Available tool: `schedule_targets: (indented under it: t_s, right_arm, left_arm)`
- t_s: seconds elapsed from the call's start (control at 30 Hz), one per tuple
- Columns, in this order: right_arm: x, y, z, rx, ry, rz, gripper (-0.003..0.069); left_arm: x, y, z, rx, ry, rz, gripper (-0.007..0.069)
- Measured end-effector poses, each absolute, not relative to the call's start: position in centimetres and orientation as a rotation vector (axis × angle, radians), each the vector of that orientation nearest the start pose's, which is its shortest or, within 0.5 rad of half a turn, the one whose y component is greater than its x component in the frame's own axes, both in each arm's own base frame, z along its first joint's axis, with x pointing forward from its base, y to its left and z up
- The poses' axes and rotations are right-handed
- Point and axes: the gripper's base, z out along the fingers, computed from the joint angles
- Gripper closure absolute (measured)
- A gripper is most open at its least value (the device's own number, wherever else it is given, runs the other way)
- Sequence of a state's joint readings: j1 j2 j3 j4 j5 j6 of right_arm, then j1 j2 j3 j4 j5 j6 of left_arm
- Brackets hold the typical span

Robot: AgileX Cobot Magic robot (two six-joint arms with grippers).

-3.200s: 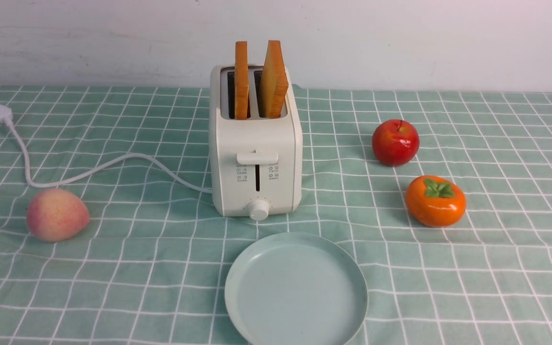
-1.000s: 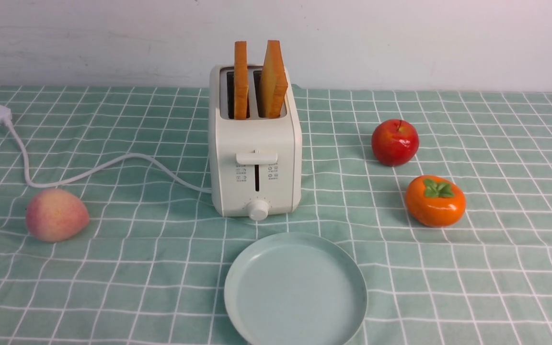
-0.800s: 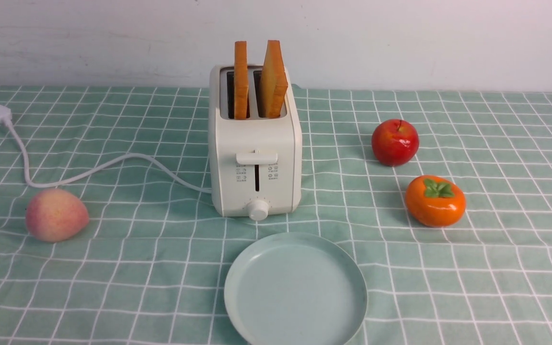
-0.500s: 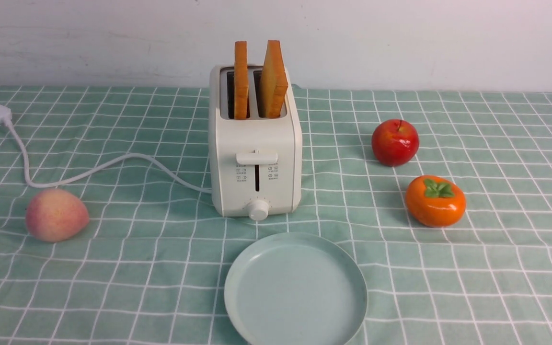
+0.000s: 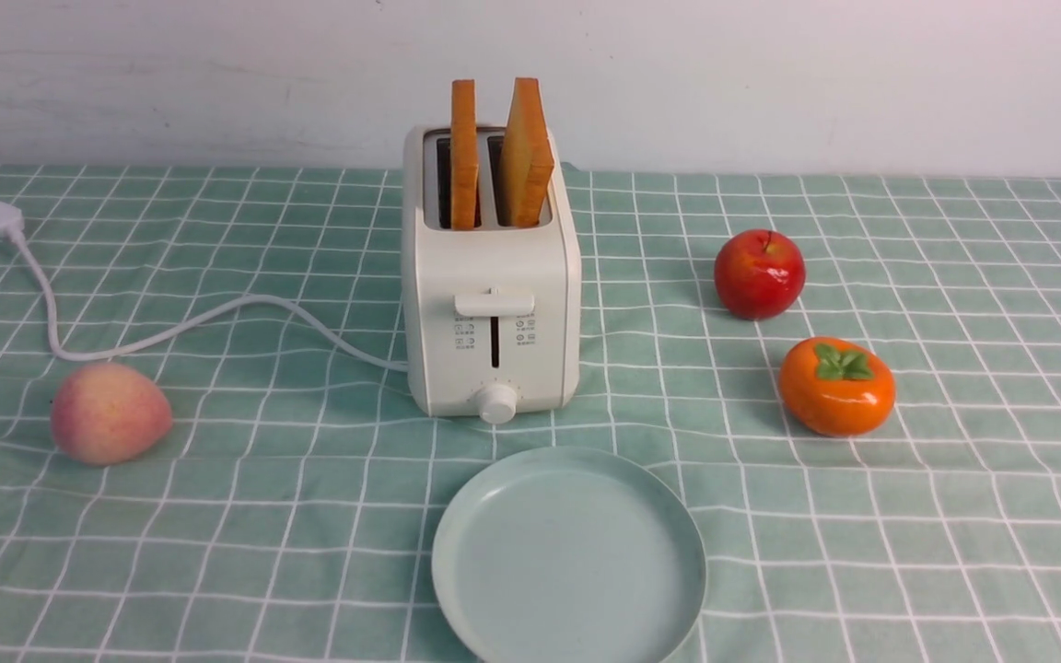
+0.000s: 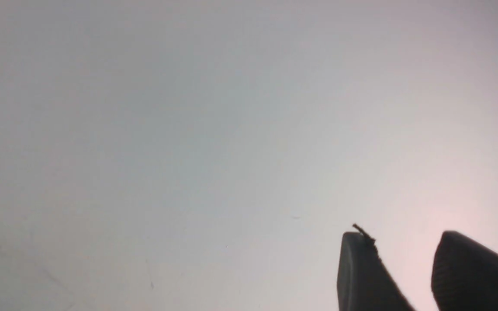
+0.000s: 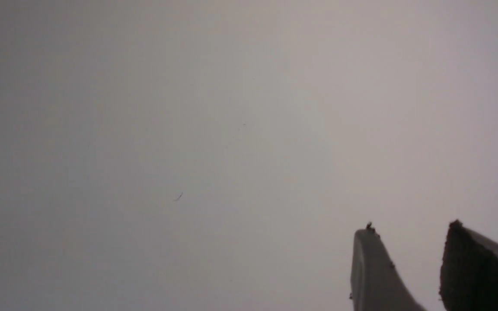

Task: Take toasted bread from bread machine on blue coffee table place on plate.
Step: 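Grasp the toast slice in the toaster and pull it up out of the slot with the right gripper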

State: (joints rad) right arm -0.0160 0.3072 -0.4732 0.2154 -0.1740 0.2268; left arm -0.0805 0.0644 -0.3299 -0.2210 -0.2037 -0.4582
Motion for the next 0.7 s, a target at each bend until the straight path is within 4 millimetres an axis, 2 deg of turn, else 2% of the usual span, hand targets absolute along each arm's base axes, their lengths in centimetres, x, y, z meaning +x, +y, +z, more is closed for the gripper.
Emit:
schedule_targets:
  t_s: [0.07, 0.13, 0.17, 0.2, 0.23, 0.27, 0.33, 0.43, 0.5, 0.57, 0.6, 0.67, 0.7]
  right_arm:
    - [7.7, -0.3, 38.7, 0.320, 1.183, 0.390, 0.0419]
    - [9.7, -0.2, 40.1, 0.308, 1.289, 0.371, 0.0419]
    - [9.8, -0.1, 40.4, 0.301, 1.308, 0.368, 0.0419]
    - [11.6, 0.0, 40.7, 0.250, 1.416, 0.299, 0.0419]
    - [11.8, 0.0, 41.0, 0.240, 1.421, 0.288, 0.0419]
    - [13.2, 0.0, 40.9, 0.188, 1.501, 0.220, 0.0419]
    - [15.4, 0.0, 40.2, 0.162, 1.593, 0.182, 0.0419]
    - [17.8, 0.1, 38.5, 0.210, 1.712, 0.225, 0.0419]
    - [18.8, 0.3, 37.4, 0.255, 1.782, 0.270, 0.0419]
    - [21.0, 0.7, 35.0, 0.326, 1.958, 0.352, 0.0419]
    - [21.2, 0.7, 34.9, 0.328, 1.964, 0.351, 0.0419]
    - [23.0, 1.5, 33.5, 0.328, 2.123, 0.409, 0.0419]
    - [24.4, 2.4, 33.1, 0.250, 2.245, 0.446, 0.0419]
  left_arm:
    - [3.0, -0.1, 35.6, -0.331, 1.064, -0.645, 0.0386]
    - [3.7, -0.4, 36.7, -0.332, 1.181, -0.633, 0.0386]
    - [4.0, -0.5, 36.9, -0.333, 1.216, -0.630, 0.0386]
    - [5.0, -0.8, 37.2, -0.338, 1.366, -0.609, 0.0386]
    - [5.2, -0.8, 37.3, -0.339, 1.385, -0.607, 0.0386]
    - [6.2, -1.1, 37.1, -0.344, 1.519, -0.577, 0.0386]
    - [7.9, -1.2, 36.2, -0.337, 1.713, -0.493, 0.0386]
    - [9.5, -1.1, 34.7, -0.325, 1.887, -0.398, 0.0386]
    - [10.0, -1.2, 34.3, -0.327, 1.929, -0.383, 0.0386]
    - [10.8, -1.3, 33.7, -0.342, 1.989, -0.387, 0.0386]
    - [10.9, -1.3, 33.7, -0.344, 1.993, -0.389, 0.0386]
    - [11.3, -1.5, 33.4, -0.366, 2.023, -0.421, 0.0386]
    - [11.7, -1.8, 33.1, -0.396, 2.051, -0.472, 0.0386]
